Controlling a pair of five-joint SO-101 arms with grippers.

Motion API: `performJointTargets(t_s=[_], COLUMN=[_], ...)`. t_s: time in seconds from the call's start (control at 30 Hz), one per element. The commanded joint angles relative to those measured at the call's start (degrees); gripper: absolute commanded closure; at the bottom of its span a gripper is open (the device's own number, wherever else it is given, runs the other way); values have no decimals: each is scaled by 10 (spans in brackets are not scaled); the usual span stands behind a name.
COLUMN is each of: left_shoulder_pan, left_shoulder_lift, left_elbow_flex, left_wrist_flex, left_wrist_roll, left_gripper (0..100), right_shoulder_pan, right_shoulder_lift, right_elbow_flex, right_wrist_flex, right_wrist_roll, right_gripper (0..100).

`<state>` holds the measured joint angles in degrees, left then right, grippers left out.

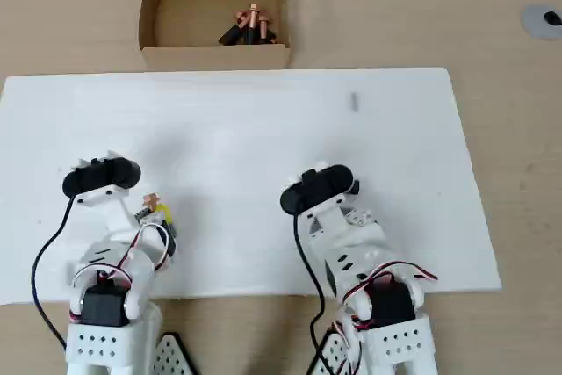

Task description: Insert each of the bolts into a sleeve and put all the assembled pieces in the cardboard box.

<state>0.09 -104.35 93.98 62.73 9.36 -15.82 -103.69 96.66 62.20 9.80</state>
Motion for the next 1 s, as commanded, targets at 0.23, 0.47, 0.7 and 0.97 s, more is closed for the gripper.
performJointTargets(t_s=[0.23,0.47,0.7,0.97], left_shoulder_pan=[-8,-8,-8,-8], left_shoulder_lift=[-3,-3,-3,-3], left_elbow_flex=[0,0,0,0], left_wrist_flex=[-11,-11,-11,-11], left_wrist_roll=[0,0,0,0], left_gripper=[994,994,994,994], right_shoulder_pan=[7,23,21,125], right_shoulder_lift=[-63,-63,-61,30], right_elbow_flex=[0,-18,-88,-247], right_wrist_flex=[-10,-4,63,121], right_wrist_roll=[5,65,190,247], right_gripper=[975,971,899,922])
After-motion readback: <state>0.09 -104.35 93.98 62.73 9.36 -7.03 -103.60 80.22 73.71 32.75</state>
